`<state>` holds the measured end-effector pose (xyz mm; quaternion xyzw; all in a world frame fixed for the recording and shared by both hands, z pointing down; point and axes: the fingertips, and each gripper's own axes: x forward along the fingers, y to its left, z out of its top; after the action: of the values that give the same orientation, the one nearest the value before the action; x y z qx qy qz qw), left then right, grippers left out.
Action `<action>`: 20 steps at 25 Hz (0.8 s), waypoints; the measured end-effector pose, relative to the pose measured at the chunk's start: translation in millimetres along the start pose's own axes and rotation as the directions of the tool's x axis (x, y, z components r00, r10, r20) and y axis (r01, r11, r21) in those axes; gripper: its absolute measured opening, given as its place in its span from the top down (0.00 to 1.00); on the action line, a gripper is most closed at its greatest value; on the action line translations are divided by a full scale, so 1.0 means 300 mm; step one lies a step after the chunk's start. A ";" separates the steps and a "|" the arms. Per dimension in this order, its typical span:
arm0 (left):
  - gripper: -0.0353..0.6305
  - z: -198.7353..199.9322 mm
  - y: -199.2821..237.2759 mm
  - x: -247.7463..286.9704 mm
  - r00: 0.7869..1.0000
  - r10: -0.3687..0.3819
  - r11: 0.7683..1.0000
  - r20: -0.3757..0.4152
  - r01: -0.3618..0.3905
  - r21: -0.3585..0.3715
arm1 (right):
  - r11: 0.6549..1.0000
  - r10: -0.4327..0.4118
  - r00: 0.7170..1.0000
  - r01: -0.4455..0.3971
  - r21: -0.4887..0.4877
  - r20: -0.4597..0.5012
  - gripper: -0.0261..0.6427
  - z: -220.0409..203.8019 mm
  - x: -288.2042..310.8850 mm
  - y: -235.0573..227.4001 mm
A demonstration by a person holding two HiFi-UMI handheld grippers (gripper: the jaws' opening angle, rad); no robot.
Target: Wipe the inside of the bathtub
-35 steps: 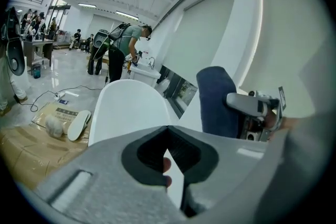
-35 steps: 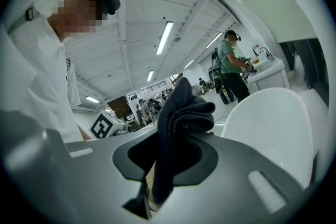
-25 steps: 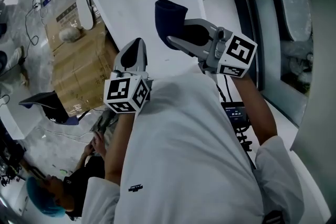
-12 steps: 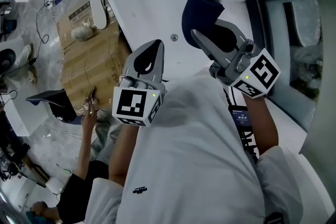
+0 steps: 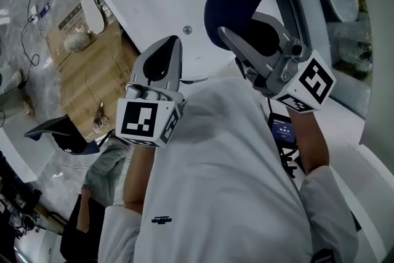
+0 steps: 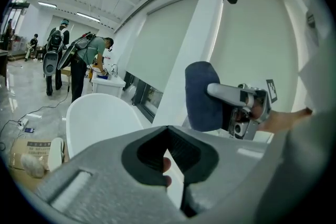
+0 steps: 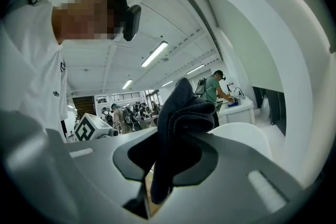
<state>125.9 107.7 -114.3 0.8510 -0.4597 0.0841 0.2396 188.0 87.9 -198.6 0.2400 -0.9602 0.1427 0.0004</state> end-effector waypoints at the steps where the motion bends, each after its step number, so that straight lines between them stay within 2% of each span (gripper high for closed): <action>1: 0.95 -0.009 -0.008 -0.004 1.000 -0.007 1.000 -0.009 0.007 0.006 | 1.000 -0.011 1.000 0.011 -0.001 -0.001 0.88 -0.002 -0.009 0.008; 6: 0.95 -0.043 -0.011 -0.013 0.999 -0.014 1.000 -0.042 0.015 0.027 | 0.998 -0.056 0.998 0.056 0.015 -0.008 0.88 -0.063 -0.031 0.015; 11: 0.95 -0.071 -0.032 0.001 0.997 -0.016 0.999 -0.077 0.019 0.044 | 0.993 -0.096 0.994 0.099 0.058 -0.058 0.88 -0.151 -0.053 -0.007; 20: 0.95 -0.097 -0.058 0.013 0.995 -0.012 0.999 -0.103 0.015 0.031 | 0.988 -0.122 0.988 0.130 0.088 -0.095 0.88 -0.207 -0.056 -0.022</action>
<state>144.7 126.9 -93.2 0.8524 -0.4395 0.1333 0.2500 201.6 107.1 -138.2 0.2934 -0.9344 0.1979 0.0413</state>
